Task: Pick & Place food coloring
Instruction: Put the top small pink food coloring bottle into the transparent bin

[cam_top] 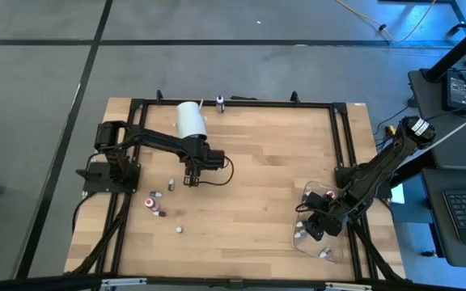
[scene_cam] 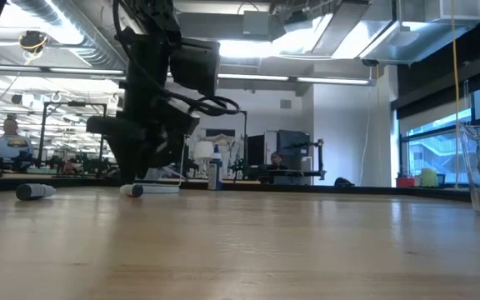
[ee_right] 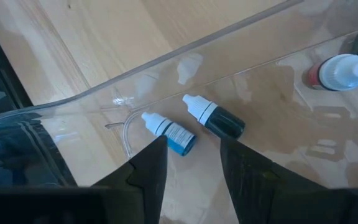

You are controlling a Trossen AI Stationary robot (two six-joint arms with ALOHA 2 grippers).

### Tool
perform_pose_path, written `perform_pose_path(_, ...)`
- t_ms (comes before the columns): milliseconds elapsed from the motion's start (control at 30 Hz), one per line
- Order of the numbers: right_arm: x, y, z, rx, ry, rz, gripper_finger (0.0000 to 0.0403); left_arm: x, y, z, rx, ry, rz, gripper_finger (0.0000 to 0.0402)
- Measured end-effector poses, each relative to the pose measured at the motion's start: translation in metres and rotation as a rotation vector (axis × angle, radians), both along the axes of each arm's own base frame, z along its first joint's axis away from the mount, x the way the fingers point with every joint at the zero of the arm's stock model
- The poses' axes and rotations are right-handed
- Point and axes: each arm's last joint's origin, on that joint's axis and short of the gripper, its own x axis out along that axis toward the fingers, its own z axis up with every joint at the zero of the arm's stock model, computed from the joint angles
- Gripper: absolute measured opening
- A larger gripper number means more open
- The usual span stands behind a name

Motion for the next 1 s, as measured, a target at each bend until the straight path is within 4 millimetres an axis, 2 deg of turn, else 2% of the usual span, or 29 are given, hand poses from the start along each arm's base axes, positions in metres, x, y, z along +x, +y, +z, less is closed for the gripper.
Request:
perform_pose_path(233, 0.0, 0.0, 0.0, -0.001, 0.0, 0.0, 0.0152, -0.007, -0.001, -0.014, -0.025, 0.02, -0.093, 0.0168)
perform_pose_path(433, 0.0, 0.0, 0.0, -0.002, 0.001, 0.0, 0.0152, -0.015, -0.002, -0.026, -0.023, 0.01, -0.088, 0.0165)
perform_pose_path(800, 0.0, 0.0, 0.0, -0.001, 0.001, 0.0, 0.0152, -0.014, -0.006, -0.028, -0.026, -0.004, -0.098, 0.0088)
perform_pose_path(1000, 0.0, 0.0, 0.0, 0.003, -0.001, 0.0, 0.0152, -0.013, -0.007, -0.028, -0.023, -0.012, -0.068, 0.0077)
